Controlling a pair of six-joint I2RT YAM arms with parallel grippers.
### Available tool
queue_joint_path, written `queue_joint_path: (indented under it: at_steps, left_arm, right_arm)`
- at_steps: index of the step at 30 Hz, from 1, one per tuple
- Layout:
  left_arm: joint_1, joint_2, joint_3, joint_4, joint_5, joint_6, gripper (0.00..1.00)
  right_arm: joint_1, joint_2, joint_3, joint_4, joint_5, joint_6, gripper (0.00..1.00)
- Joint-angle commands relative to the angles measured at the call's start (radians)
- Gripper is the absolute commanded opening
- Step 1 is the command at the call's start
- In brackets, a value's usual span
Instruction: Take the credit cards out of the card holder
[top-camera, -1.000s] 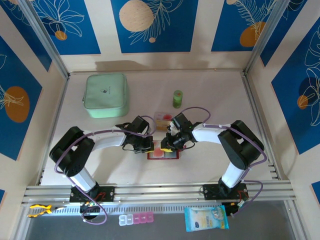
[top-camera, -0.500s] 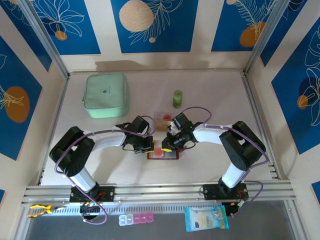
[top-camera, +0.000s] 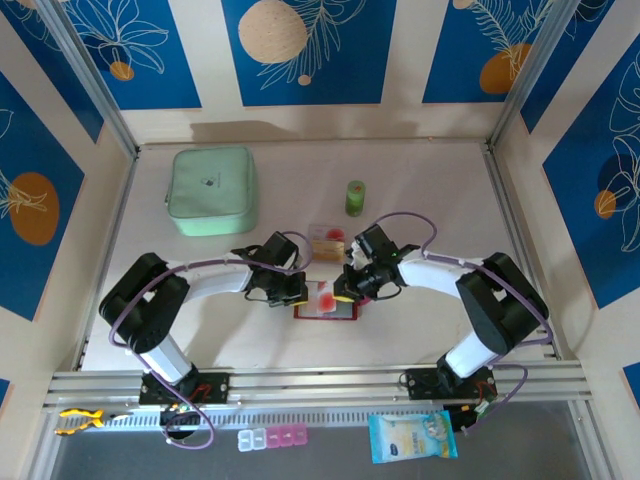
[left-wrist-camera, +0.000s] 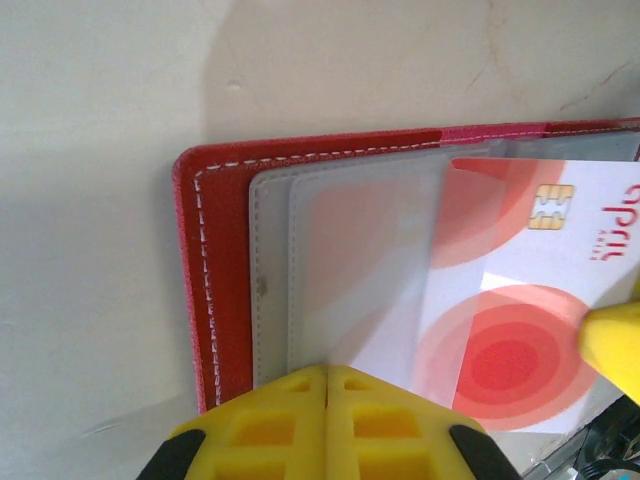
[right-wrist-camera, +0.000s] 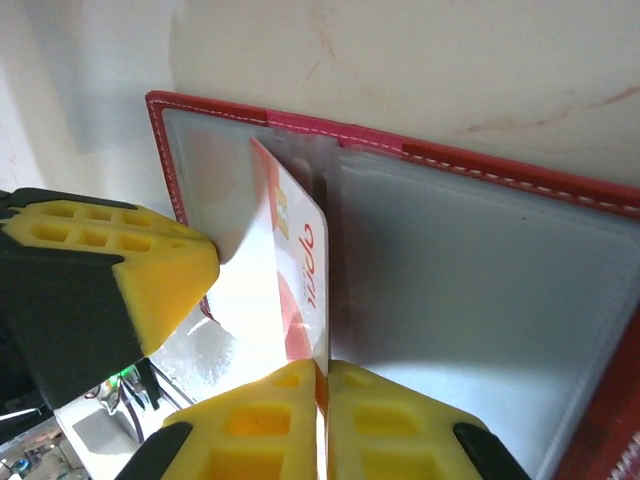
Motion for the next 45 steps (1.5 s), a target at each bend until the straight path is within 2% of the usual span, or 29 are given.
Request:
queue_joint_path:
  at_steps: [1, 12, 19, 23, 26, 36, 41, 45]
  left_arm:
    - [-0.005, 0.026, 0.003, -0.069, -0.036, 0.015, 0.03]
    - [-0.004, 0.012, 0.001, -0.056, -0.025, 0.009, 0.04]
    - [-0.004, 0.003, -0.013, -0.005, -0.002, -0.010, 0.04]
    - [-0.004, -0.006, -0.014, -0.006, -0.004, -0.010, 0.04]
    - [-0.004, -0.025, -0.023, 0.003, -0.004, -0.008, 0.06]
    - [-0.005, -0.083, -0.044, 0.003, -0.032, -0.015, 0.09]
    - [-0.001, -0.121, -0.056, -0.009, -0.049, -0.010, 0.10]
    - [0.007, -0.153, -0.079, -0.007, -0.053, -0.010, 0.11]
  right_arm:
    - [-0.007, -0.047, -0.004, -0.075, 0.016, -0.038, 0.08]
    - [-0.022, -0.154, 0.078, -0.224, 0.063, -0.129, 0.01]
    - [-0.030, -0.165, 0.162, -0.340, 0.121, -0.261, 0.00]
    - [-0.032, -0.159, 0.222, -0.423, 0.140, -0.443, 0.00]
    - [-0.034, -0.155, 0.260, -0.492, 0.137, -0.636, 0.00]
    - [-0.048, -0.092, 0.442, -0.663, 0.304, -1.217, 0.00]
    - [-0.051, -0.018, 0.566, -0.734, 0.340, -1.403, 0.00]
    - [-0.060, 0.077, 0.686, -0.789, 0.356, -1.496, 0.00]
